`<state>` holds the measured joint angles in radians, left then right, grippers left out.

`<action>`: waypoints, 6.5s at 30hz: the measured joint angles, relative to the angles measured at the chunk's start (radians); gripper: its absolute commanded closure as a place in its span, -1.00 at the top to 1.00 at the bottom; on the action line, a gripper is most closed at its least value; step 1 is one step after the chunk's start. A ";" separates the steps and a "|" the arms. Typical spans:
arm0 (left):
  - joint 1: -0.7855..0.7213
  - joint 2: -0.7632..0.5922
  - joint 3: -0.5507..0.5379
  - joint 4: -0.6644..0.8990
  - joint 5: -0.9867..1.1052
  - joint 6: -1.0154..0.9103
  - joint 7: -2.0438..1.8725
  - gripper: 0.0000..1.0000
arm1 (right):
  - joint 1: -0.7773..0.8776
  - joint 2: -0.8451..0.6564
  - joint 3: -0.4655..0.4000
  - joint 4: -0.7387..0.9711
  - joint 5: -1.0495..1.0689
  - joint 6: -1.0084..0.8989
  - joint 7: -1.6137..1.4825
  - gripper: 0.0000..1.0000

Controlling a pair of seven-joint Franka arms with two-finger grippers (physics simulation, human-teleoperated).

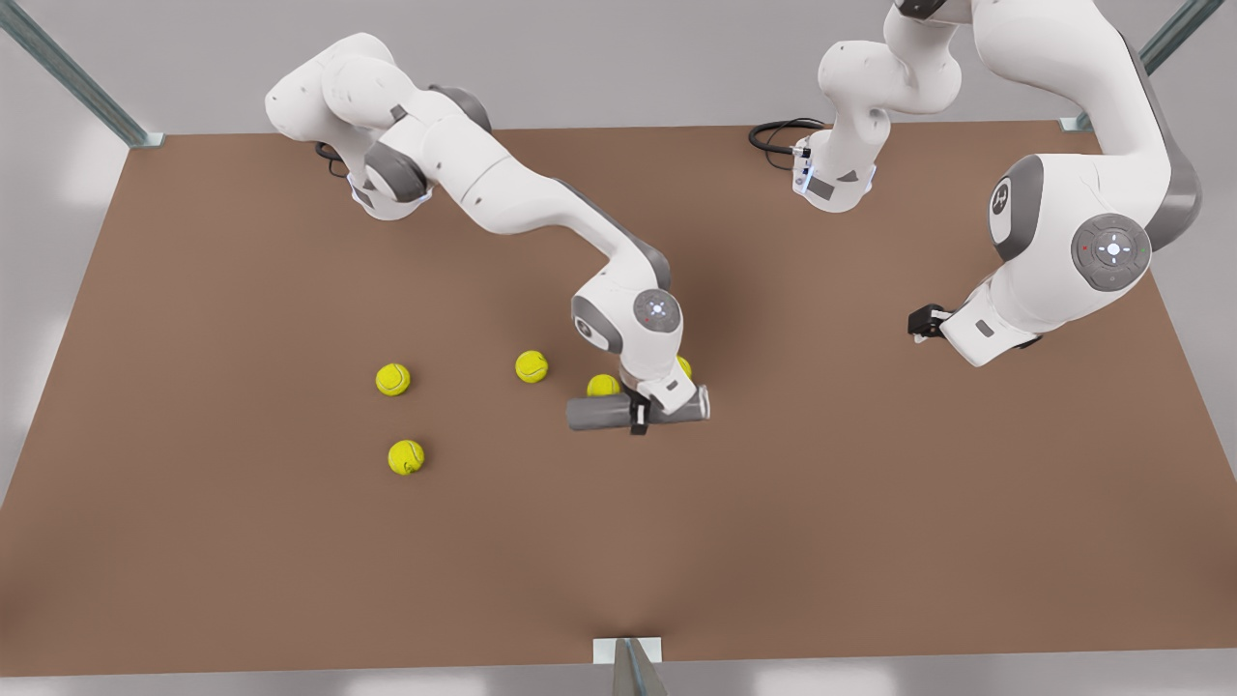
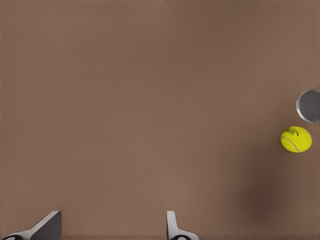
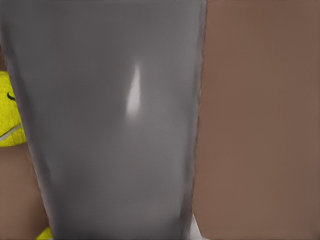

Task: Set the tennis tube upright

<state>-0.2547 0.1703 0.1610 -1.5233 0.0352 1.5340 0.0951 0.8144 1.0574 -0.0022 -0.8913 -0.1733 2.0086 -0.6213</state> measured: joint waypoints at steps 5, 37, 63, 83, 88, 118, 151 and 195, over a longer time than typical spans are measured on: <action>0.000 0.000 0.000 0.000 0.001 0.000 0.000 1.00 | 0.028 0.006 -0.017 0.000 -0.001 0.022 -0.004 1.00; 0.131 0.496 -0.214 -0.353 -1.380 0.433 0.595 1.00 | -0.857 -0.801 0.163 -0.417 0.062 -0.469 0.713 1.00; 0.123 0.584 -0.299 -0.353 -1.583 0.456 0.721 0.74 | -0.868 -0.798 0.165 -0.416 0.066 -0.464 0.710 1.00; 0.123 0.598 -0.314 -0.360 -1.603 0.456 0.749 0.48 | -0.866 -0.798 0.165 -0.417 0.069 -0.464 0.710 1.00; 0.123 0.598 -0.316 -0.360 -1.604 0.456 0.747 0.27 | -0.865 -0.798 0.165 -0.417 0.069 -0.464 0.710 1.00; 0.124 0.586 -0.324 -0.360 -1.593 0.445 0.750 -0.23 | -0.863 -0.798 0.165 -0.417 0.070 -0.464 0.710 1.00; 0.126 0.514 -0.322 -0.387 -1.559 0.412 0.719 -0.53 | -0.862 -0.798 0.165 -0.417 0.069 -0.464 0.710 1.00; 0.131 0.237 -0.188 -0.396 -1.147 0.418 0.512 -0.57 | -0.863 -0.797 0.165 -0.417 0.064 -0.464 0.710 1.00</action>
<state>-0.1236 0.4074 -0.0267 -1.9190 -1.1121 1.9523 0.6069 -0.0490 0.2609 0.1626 -1.3085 -0.1089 1.5447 0.0890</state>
